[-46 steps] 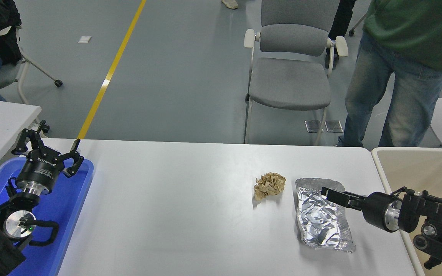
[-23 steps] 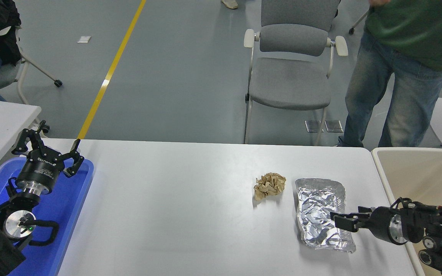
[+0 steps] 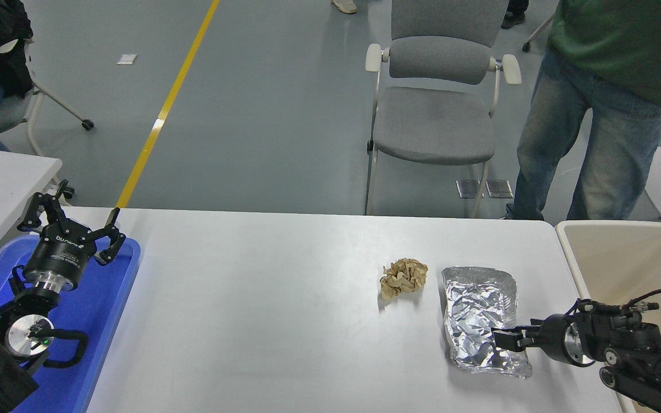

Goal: Clean the table surface

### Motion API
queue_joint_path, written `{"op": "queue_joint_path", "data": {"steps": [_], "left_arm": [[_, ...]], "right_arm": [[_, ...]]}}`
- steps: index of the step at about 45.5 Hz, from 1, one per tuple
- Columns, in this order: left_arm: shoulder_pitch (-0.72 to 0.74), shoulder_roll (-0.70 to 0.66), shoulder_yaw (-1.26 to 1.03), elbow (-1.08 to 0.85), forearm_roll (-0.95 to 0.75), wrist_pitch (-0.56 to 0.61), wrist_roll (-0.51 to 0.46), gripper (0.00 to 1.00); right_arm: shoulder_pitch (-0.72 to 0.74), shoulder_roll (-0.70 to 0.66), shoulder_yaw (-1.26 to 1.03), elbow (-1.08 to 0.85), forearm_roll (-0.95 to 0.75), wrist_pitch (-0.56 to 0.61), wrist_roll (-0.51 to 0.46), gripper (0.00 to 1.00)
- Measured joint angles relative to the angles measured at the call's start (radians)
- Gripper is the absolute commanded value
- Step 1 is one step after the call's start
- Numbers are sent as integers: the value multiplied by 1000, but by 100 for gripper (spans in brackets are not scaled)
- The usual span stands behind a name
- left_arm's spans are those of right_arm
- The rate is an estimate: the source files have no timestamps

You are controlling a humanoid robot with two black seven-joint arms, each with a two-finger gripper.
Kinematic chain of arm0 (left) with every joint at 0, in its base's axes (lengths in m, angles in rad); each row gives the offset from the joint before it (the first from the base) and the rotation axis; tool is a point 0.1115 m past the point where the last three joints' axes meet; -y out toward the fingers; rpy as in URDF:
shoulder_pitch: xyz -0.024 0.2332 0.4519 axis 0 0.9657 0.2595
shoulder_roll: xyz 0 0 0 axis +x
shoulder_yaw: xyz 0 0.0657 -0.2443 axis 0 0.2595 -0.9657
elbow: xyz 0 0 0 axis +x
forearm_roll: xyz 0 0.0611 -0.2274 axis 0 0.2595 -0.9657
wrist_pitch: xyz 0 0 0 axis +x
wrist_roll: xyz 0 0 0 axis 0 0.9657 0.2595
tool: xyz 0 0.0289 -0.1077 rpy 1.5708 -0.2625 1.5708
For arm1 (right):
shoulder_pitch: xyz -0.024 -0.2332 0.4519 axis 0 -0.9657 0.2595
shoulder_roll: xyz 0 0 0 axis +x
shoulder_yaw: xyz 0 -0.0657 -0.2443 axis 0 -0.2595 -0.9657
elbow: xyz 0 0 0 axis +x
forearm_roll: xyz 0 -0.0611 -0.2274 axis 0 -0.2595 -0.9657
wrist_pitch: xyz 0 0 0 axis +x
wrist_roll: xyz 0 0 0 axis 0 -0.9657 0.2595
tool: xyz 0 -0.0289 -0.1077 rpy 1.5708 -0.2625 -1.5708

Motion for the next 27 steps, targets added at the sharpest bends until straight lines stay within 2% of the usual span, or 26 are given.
{"op": "queue_joint_path", "data": {"steps": [15,27], "left_arm": [[0,0,0,0,0,0,0,100],[0,0,0,0,0,0,0,100]], "right_arm": [[10,-7,14,-10,9,55,-2,0],[36,-116,21,85,59,82,-2,0]]}}
